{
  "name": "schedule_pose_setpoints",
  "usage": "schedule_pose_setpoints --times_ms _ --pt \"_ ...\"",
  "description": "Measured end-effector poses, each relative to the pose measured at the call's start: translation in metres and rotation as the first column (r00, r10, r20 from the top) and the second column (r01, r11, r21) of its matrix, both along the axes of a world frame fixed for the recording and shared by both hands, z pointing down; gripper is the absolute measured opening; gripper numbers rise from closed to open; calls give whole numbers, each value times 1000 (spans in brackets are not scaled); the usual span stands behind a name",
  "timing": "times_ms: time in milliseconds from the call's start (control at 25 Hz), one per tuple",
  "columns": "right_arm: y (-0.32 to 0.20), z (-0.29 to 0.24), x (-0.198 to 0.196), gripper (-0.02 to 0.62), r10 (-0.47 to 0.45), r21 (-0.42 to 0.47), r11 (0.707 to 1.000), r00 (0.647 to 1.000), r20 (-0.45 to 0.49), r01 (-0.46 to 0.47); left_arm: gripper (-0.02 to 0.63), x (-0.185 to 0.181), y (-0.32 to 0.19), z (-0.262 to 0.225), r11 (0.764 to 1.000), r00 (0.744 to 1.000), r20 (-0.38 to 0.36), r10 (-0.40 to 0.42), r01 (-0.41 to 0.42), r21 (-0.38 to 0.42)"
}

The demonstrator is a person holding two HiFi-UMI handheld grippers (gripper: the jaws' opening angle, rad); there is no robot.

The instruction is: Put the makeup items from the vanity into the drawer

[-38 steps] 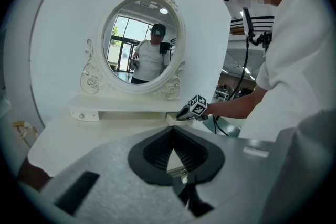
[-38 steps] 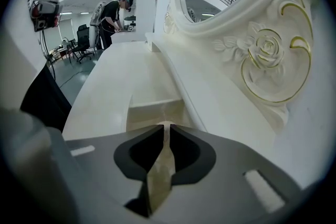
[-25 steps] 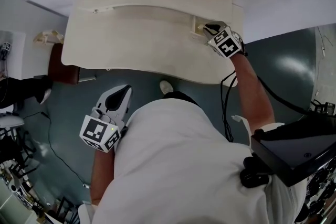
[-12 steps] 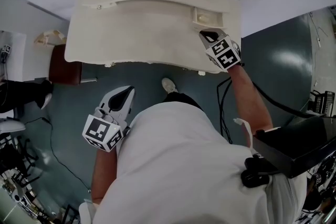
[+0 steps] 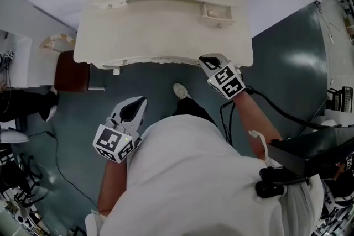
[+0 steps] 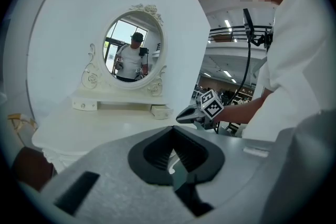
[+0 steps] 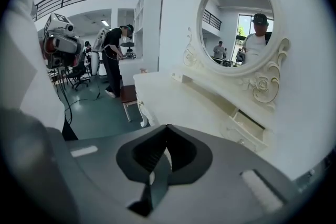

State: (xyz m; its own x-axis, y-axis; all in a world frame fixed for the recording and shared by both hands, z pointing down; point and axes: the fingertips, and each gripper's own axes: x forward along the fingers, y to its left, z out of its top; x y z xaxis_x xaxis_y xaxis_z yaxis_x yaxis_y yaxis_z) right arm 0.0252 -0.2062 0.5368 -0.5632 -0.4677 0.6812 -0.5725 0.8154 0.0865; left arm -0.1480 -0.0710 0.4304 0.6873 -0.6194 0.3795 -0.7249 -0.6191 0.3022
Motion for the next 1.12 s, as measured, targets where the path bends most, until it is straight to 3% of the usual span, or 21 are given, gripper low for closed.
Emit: schedule_pose_setpoints --times_ms 320,560,880,1120 --pt "104 -9 -44 0 -56 -1 998 997 45 56 2 -14 69 7 999 999 7 32 -32 8" --pt "167 -19 -71 0 -139 31 990 990 28 138 2 -16 109 10 999 999 6 36 -36 18" --pt "229 -32 -88 0 -183 36 983 982 36 182 2 -21 158 4 999 1000 -6 27 -27 40" --pt "237 -31 -91 0 -206 44 978 978 41 204 2 -21 169 12 999 1000 -9 15 -15 29"
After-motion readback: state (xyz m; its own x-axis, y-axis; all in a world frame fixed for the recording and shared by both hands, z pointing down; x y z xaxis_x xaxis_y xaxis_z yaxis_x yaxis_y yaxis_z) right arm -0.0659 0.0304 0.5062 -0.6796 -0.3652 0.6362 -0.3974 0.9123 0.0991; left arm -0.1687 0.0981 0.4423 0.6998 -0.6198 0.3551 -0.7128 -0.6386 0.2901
